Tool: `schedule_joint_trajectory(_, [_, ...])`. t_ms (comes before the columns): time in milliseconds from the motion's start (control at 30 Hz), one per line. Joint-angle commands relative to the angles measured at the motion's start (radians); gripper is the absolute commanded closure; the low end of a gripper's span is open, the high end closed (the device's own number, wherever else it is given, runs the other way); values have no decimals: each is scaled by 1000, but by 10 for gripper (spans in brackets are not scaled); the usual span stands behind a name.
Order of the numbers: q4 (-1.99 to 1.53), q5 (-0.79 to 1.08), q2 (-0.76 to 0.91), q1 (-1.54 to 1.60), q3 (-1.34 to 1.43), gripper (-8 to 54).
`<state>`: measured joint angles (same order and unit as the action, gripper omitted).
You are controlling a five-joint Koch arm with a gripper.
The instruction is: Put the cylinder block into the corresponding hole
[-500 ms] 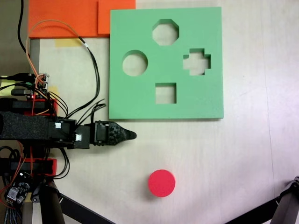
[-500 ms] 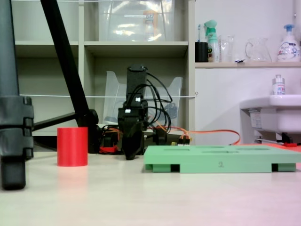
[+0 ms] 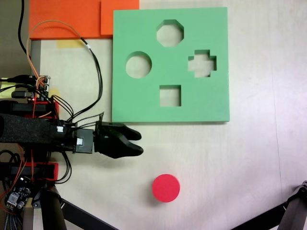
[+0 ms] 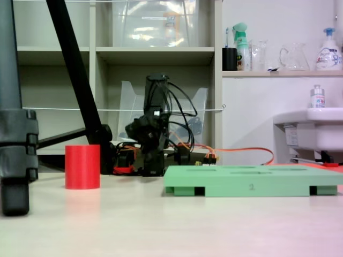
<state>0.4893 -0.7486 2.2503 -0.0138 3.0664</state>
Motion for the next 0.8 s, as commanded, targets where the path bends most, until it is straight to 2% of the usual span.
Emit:
schedule_joint_trajectory(0, [218, -374, 63, 15, 44, 120])
schedule_joint_trajectory(133, [267, -683, 60, -5, 32, 120])
schedule_joint_trajectory(333, [288, -792, -3, -26, -3, 118])
schedule_joint_trajectory(433, [345, -807, -67, -23, -14, 62])
schedule_joint_trajectory(533, [572, -807, -298, -17, -29, -54])
schedule_joint_trajectory(700, [1078, -810, -805, -55, -54, -67])
schedule_joint_trajectory(767, [1221, -811, -948, -80, -89, -67])
